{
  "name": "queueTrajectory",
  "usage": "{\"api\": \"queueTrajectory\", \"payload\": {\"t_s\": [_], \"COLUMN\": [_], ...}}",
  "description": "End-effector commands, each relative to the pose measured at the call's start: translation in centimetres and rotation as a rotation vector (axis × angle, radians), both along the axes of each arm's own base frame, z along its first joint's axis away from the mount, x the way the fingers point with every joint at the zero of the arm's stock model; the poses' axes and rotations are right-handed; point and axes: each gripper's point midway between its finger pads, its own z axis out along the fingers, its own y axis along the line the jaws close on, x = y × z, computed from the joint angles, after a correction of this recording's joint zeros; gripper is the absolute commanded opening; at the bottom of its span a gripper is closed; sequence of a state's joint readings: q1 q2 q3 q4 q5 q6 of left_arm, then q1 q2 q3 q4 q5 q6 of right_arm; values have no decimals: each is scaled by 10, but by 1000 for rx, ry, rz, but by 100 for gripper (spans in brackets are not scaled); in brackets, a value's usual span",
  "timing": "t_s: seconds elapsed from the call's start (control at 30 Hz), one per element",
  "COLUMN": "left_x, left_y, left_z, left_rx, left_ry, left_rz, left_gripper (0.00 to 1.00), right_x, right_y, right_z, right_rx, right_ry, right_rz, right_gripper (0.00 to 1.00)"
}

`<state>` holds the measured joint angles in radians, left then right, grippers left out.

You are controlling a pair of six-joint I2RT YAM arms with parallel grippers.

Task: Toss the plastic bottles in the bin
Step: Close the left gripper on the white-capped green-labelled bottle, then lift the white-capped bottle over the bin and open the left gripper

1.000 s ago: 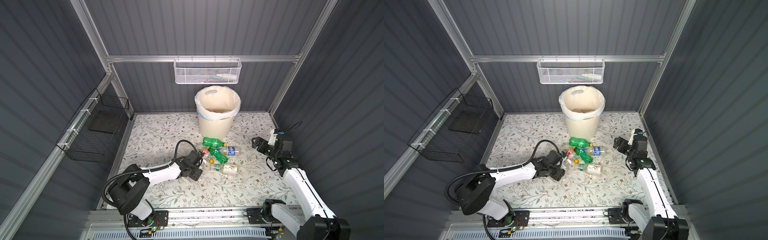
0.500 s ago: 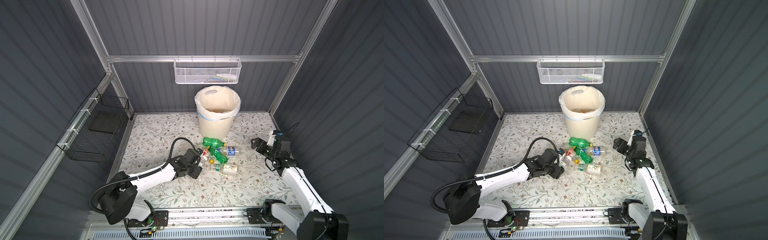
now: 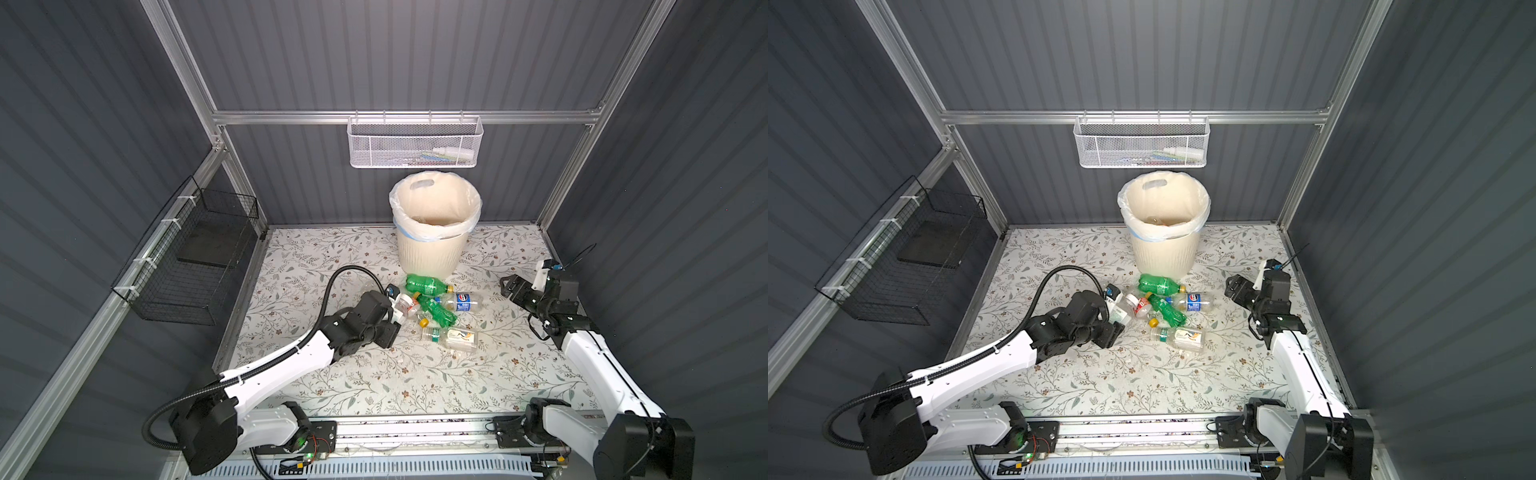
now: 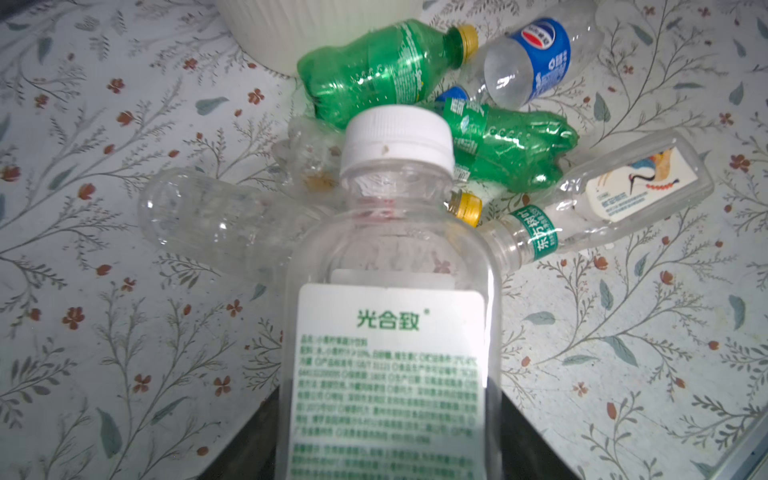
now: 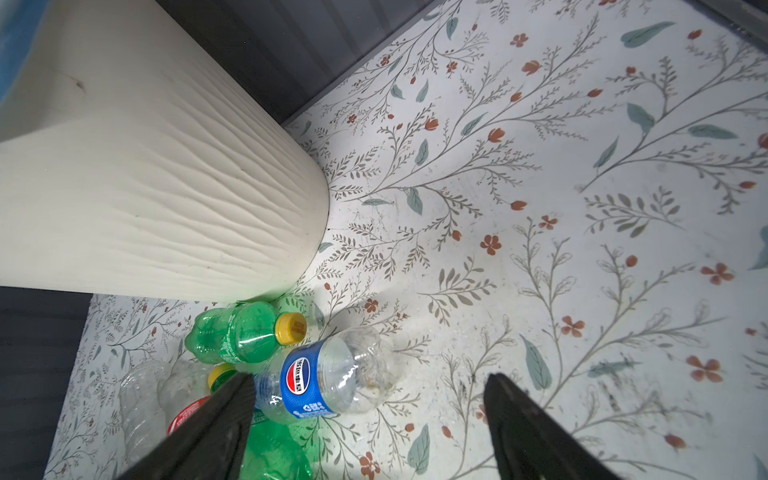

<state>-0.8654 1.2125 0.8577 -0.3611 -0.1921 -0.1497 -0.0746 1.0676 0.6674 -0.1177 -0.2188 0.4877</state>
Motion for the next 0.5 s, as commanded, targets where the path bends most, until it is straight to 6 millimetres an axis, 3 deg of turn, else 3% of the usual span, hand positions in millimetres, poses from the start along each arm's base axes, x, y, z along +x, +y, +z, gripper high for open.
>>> {"api": "queueTrajectory", "payload": {"t_s": [0.0,0.3,0.47], "left_x": [12,22,21], "left_y": [11,43,60], "left_z": [37,99,147], "left_rx": [-64,-168,-263], "left_ry": [-124,-353,-526], "left_rz": [98,227,267], "left_gripper": [66,67,67], "right_x": [1,2,1], "right_y": [11,38,58], "right_z": [1,5,9], "right_rx": [14,-51,-108], "right_ry": [-4,15,21], "right_rz": [40,115,166], "right_gripper": [86,84,84]}}
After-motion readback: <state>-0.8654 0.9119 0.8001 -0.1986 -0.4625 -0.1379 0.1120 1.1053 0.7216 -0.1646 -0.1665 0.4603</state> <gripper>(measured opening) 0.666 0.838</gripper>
